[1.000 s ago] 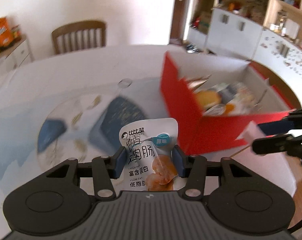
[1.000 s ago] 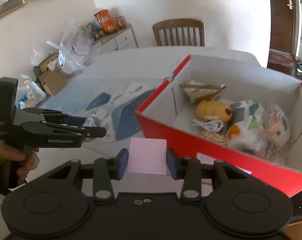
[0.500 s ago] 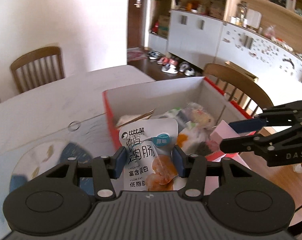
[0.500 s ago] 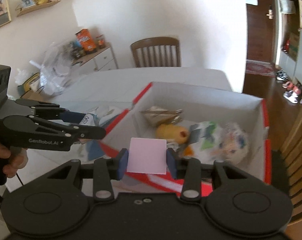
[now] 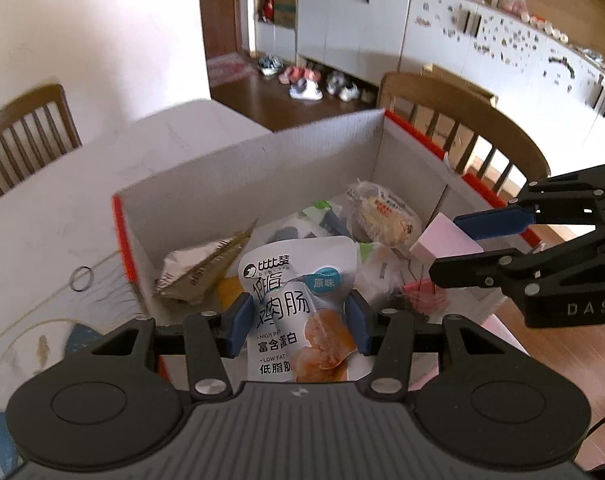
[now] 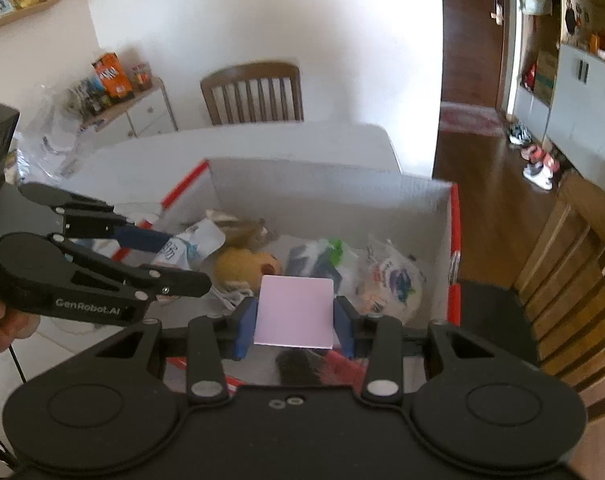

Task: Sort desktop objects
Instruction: 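Carry the sausage packet and pink note with both tools over the red box, then open both tools to drop the sausage packet and pink note into the box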

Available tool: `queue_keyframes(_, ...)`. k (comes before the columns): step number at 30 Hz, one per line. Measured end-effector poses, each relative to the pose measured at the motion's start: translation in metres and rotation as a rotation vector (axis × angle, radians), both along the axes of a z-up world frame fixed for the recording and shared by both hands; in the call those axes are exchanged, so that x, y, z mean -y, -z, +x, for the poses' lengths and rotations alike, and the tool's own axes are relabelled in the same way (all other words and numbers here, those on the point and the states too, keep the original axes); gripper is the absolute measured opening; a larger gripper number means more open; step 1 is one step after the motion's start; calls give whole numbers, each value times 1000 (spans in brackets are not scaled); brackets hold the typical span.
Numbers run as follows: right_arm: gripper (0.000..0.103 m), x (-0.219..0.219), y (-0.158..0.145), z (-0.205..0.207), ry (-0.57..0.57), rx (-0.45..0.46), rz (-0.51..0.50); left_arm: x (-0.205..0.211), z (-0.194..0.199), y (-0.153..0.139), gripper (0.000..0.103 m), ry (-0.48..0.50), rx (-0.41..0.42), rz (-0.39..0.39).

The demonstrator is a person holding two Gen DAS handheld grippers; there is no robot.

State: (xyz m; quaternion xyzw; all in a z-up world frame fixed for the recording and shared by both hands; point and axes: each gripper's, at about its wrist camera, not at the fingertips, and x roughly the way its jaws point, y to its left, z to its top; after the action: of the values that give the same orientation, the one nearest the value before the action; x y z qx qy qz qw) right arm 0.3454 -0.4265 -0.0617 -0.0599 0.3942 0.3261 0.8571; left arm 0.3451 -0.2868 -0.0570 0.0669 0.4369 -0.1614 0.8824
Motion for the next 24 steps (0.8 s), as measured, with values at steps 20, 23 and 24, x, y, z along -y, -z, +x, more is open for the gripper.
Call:
queue_keyframes(20,41,-10,38,25,18,-118,-115,20,39,33,53,59,-180,90)
queue_keyframes(23,42,-11,38,26,19,-122,-116,19,39,33,54,54,-189,84)
queue_keyframes(24,41,-10,38,26,20,-123,-115,18,39,34,55,51,-196,78)
